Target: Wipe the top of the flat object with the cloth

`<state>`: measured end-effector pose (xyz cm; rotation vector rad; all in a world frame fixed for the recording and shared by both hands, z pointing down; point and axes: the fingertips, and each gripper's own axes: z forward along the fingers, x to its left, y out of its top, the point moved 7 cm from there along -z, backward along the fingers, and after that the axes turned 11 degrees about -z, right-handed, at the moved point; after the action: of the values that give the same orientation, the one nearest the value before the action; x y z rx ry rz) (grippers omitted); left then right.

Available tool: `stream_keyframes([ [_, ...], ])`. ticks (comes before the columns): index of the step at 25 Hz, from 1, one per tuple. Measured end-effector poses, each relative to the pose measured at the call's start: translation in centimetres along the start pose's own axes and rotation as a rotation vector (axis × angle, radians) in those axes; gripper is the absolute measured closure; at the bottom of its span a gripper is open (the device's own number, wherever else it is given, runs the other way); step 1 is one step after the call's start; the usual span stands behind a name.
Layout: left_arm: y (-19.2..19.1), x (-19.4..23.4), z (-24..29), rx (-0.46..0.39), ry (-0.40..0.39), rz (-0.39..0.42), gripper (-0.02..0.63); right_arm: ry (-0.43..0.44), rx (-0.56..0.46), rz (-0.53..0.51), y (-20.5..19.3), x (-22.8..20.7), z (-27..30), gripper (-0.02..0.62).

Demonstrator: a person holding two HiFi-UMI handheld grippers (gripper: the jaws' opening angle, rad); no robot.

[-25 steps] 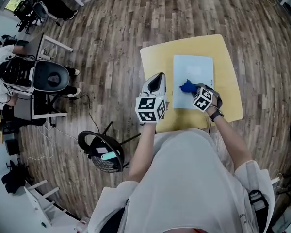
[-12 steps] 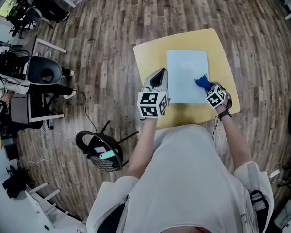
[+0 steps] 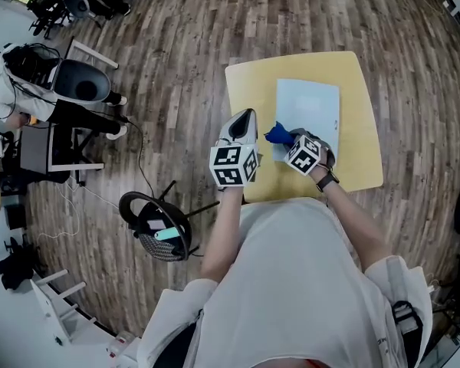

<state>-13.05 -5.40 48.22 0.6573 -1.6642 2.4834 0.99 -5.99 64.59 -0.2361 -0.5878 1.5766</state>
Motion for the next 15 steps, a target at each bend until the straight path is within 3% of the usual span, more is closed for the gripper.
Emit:
stream_keyframes([
  [4,-0.2,0.2,-0.7,-0.001,0.02,-0.001,0.601,0.052,0.016,-0.098,2.6,1.4,3.0,0.511],
  [7,-0.6,0.6,-1.1,0.001,0.027,0.002,0.601,0.054,0.028,-0.11,2.3,1.6,4.0,0.511],
  [15,-1.9,-0.7,-0.2,0.021,-0.023,0.016,0.601,0.017,0.107,-0.004,-4.9,1.4,0.6,0.509],
])
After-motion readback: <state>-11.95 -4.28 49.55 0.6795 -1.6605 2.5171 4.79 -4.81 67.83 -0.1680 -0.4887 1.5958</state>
